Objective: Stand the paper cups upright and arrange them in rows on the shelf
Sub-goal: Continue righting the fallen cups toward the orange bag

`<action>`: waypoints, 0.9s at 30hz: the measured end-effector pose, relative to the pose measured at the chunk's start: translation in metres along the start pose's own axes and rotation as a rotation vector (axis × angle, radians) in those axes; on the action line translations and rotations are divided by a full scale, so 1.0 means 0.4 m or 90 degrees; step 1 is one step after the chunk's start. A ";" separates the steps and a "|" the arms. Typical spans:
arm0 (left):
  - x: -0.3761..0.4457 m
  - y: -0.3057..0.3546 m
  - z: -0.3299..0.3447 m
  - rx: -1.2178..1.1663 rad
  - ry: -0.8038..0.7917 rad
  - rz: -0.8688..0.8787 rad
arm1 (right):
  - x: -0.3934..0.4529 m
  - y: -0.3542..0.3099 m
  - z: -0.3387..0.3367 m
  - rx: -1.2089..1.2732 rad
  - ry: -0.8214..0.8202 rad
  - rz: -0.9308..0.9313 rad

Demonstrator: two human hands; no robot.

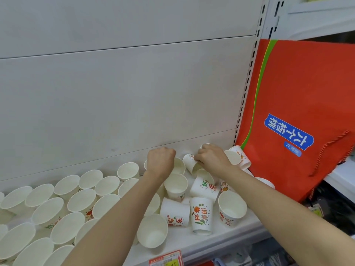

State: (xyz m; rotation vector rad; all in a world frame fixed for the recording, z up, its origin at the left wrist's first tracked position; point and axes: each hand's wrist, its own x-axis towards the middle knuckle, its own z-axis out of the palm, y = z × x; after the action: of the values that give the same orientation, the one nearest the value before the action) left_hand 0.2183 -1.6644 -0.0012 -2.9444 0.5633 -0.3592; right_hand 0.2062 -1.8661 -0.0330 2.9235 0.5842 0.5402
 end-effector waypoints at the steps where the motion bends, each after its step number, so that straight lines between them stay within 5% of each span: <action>1: 0.001 -0.006 0.005 -0.021 -0.004 -0.013 | 0.004 -0.001 0.000 0.017 0.026 0.009; 5: -0.003 -0.023 -0.002 -0.120 0.033 -0.063 | 0.036 -0.009 -0.004 0.146 0.115 0.127; 9: -0.034 -0.020 -0.035 -0.185 0.106 -0.071 | 0.073 -0.026 -0.013 0.231 0.034 0.298; 14: -0.085 0.045 -0.040 -0.262 0.103 0.038 | 0.057 -0.046 0.011 0.237 -0.018 0.330; 22: -0.066 0.124 -0.029 -0.228 0.049 0.104 | -0.102 0.089 -0.095 0.258 0.201 0.466; 27: -0.024 0.187 -0.033 -0.202 -0.017 0.180 | -0.191 0.172 -0.094 0.195 -0.043 0.475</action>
State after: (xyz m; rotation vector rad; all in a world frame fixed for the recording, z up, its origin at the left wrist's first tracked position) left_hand 0.1802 -1.7310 -0.0026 -3.0899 1.1105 -0.2144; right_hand 0.1506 -1.9578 -0.0104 3.3783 -0.5162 0.4294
